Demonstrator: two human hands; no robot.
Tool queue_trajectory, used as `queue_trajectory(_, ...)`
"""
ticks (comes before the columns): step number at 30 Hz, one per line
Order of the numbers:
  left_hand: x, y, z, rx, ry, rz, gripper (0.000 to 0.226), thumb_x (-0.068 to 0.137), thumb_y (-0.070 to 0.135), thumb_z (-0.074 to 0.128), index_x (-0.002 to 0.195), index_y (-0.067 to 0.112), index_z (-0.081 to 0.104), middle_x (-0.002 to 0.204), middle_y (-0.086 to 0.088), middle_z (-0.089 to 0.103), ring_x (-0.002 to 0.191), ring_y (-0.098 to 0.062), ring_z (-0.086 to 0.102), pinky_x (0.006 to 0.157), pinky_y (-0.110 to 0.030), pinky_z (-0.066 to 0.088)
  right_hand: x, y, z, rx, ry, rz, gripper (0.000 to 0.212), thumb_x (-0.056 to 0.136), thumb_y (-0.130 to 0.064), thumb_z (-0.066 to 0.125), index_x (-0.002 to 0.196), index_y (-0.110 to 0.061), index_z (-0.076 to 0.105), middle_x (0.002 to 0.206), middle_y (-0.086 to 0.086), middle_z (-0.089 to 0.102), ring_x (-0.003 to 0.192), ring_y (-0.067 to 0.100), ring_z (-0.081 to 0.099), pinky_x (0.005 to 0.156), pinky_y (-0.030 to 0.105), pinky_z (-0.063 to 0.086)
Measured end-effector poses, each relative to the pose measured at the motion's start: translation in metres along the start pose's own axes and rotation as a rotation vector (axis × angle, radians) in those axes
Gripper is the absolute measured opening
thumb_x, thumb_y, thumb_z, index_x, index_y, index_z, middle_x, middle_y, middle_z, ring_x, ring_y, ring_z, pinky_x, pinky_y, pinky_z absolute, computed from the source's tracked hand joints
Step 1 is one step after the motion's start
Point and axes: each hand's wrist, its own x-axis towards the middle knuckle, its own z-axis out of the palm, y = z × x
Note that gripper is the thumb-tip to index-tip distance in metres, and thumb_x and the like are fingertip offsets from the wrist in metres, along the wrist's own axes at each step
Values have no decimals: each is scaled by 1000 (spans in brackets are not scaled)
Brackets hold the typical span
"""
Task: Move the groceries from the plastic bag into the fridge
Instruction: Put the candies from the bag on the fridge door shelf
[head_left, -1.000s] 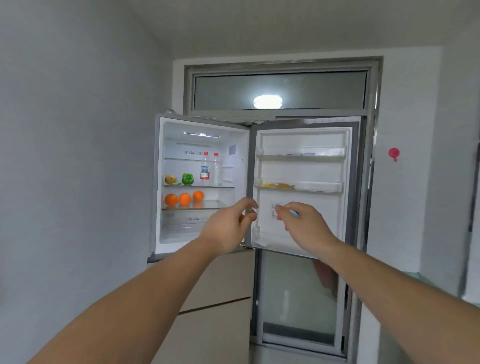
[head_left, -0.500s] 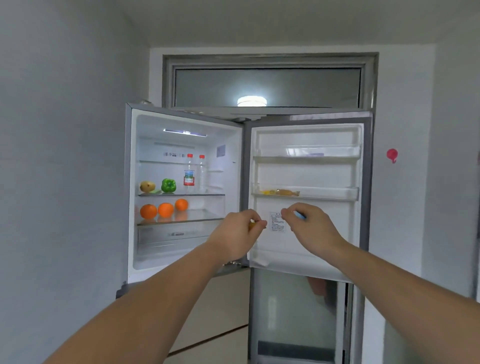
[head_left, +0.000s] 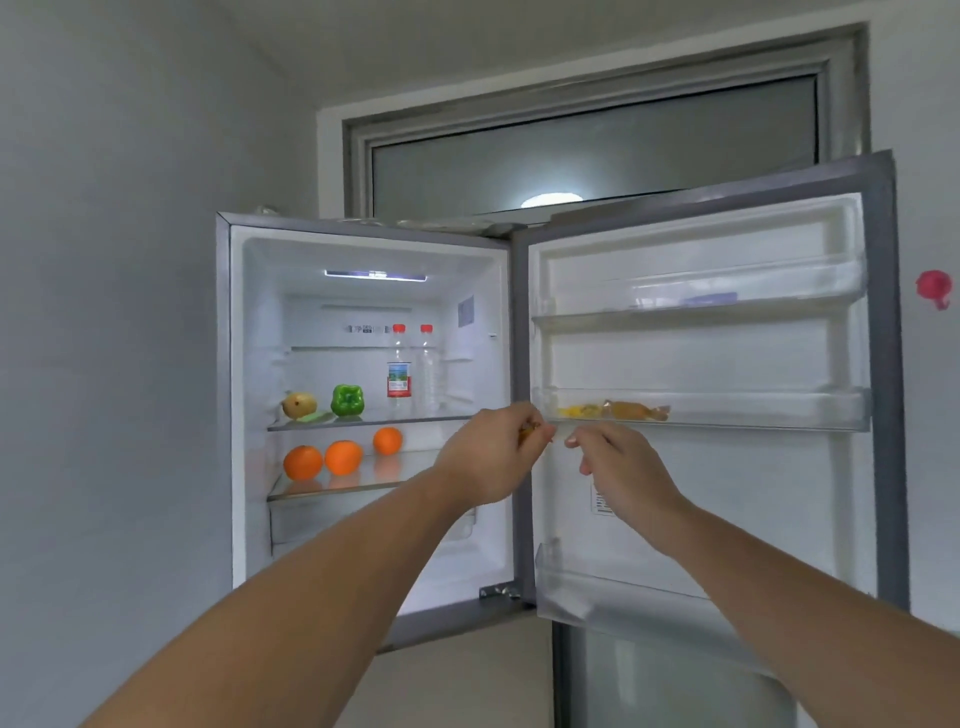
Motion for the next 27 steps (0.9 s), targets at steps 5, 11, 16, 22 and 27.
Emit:
queue_trajectory(5, 56, -27, 32, -53, 38, 31, 27, 100, 40, 43, 93, 18, 57, 61, 5, 52, 60, -15, 49, 60, -30, 41, 54, 39, -18, -9, 52, 41, 27, 97, -20, 40, 87, -15, 64, 73, 2, 54, 57, 13, 45, 51, 22, 35)
queue_trajectory(11, 129, -53, 66, -160, 28, 106, 27, 100, 42, 41, 99, 21, 58, 59, 6, 54, 56, -14, 51, 61, -31, 46, 107, 72, -37, -160, 164, -34, 30, 96, -16, 39, 78, -22, 62, 72, -8, 57, 67, 13, 51, 57, 23, 37)
queue_trajectory(16, 197, -58, 86, -266, -53, 170, 19, 96, 33, 42, 102, 25, 58, 59, 7, 55, 50, -14, 47, 54, -27, 43, 147, 76, -59, -461, 197, -165, 26, 97, -23, 41, 120, -25, 54, 69, 2, 62, 68, 20, 60, 67, 35, 51)
queue_trajectory(22, 245, -41, 109, -301, -83, 265, 24, 94, 30, 40, 108, 27, 60, 63, 10, 55, 55, -16, 48, 59, -29, 41, 177, 64, -88, -566, 234, -216, 21, 94, -20, 46, 94, -19, 67, 81, 2, 65, 79, 19, 58, 68, 29, 44)
queue_trajectory(27, 267, -14, 134, -285, -240, 287, 32, 99, 23, 39, 128, 27, 51, 96, 6, 61, 79, -21, 60, 68, -28, 47, 198, 81, -127, -662, 69, 36, 16, 92, -20, 51, 97, -21, 66, 89, 7, 66, 69, 21, 55, 56, 27, 45)
